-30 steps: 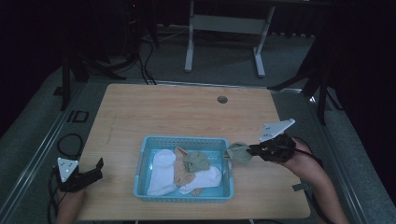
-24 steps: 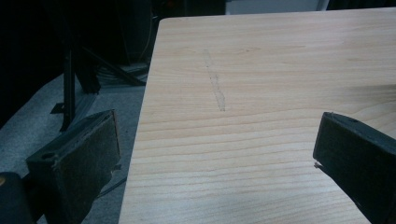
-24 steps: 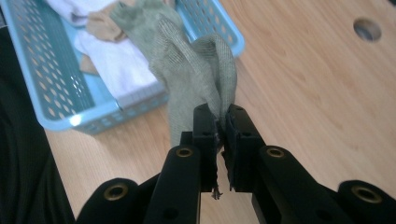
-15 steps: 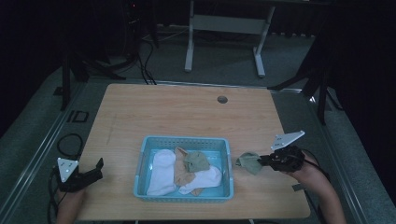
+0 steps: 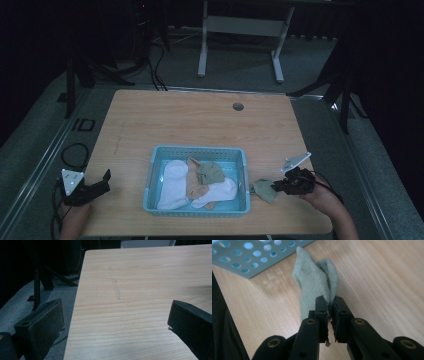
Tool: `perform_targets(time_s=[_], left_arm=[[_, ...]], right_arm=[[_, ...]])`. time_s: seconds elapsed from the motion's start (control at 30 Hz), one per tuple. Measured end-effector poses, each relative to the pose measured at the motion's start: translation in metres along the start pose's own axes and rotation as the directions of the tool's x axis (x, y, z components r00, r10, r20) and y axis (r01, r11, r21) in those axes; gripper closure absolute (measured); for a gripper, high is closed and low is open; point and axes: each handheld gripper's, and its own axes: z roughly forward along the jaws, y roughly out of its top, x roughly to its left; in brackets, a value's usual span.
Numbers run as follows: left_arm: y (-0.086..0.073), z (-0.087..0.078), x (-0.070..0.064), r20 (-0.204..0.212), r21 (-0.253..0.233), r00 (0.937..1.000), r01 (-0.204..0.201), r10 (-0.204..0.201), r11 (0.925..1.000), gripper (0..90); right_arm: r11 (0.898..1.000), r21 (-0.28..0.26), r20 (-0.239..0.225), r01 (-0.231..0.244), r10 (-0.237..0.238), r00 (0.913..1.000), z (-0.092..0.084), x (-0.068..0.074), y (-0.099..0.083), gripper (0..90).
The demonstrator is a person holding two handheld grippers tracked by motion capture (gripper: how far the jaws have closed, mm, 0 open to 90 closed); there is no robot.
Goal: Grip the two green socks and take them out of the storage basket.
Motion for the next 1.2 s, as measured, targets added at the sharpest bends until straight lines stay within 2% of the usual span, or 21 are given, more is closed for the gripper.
perform_targets(time_s=[0.33, 0.43, 0.57, 0.67, 0.87, 1.03, 1.2], left_arm=[[0.000, 0.000, 0.000, 0.000, -0.001, 1.0000, -0.003, 0.003, 1.0000, 0.3], [0.000, 0.000, 0.000, 0.000, 0.001, 1.0000, -0.003, 0.003, 1.0000, 0.4], [0.000, 0.000, 0.000, 0.000, 0.001, 1.0000, -0.005, 0.005, 1.0000, 0.4], [0.000, 0.000, 0.000, 0.000, 0.002, 1.0000, -0.004, 0.004, 1.0000, 0.3], [0.000, 0.000, 0.000, -0.001, 0.003, 1.0000, -0.006, 0.006, 1.0000, 0.4], [0.000, 0.000, 0.000, 0.000, 0.002, 1.0000, -0.005, 0.005, 1.0000, 0.4], [0.000, 0.000, 0.000, 0.001, 0.003, 1.0000, -0.005, 0.005, 1.0000, 0.3]], right_arm=[[0.999, 0.034, -0.004, -0.024, 0.024, 0.9997, 0.009, -0.005, -0.005, 81.4], [0.999, 0.037, 0.026, -0.029, 0.028, 0.9993, 0.009, -0.007, -0.005, 73.3], [0.999, -0.003, 0.051, -0.052, 0.052, 0.9973, -0.001, -0.012, -0.001, 63.3], [0.999, -0.023, 0.071, -0.033, 0.034, 0.9969, -0.011, -0.010, 0.007, 61.0], [0.999, -0.023, 0.048, 0.026, -0.025, 0.9985, -0.022, -0.003, 0.033, 57.4], [0.998, -0.035, 0.036, 0.050, -0.048, 0.9982, -0.025, 0.003, 0.049, 54.3], [0.994, -0.044, 0.028, 0.102, -0.100, 0.9946, -0.023, 0.010, 0.066, 50.9]])
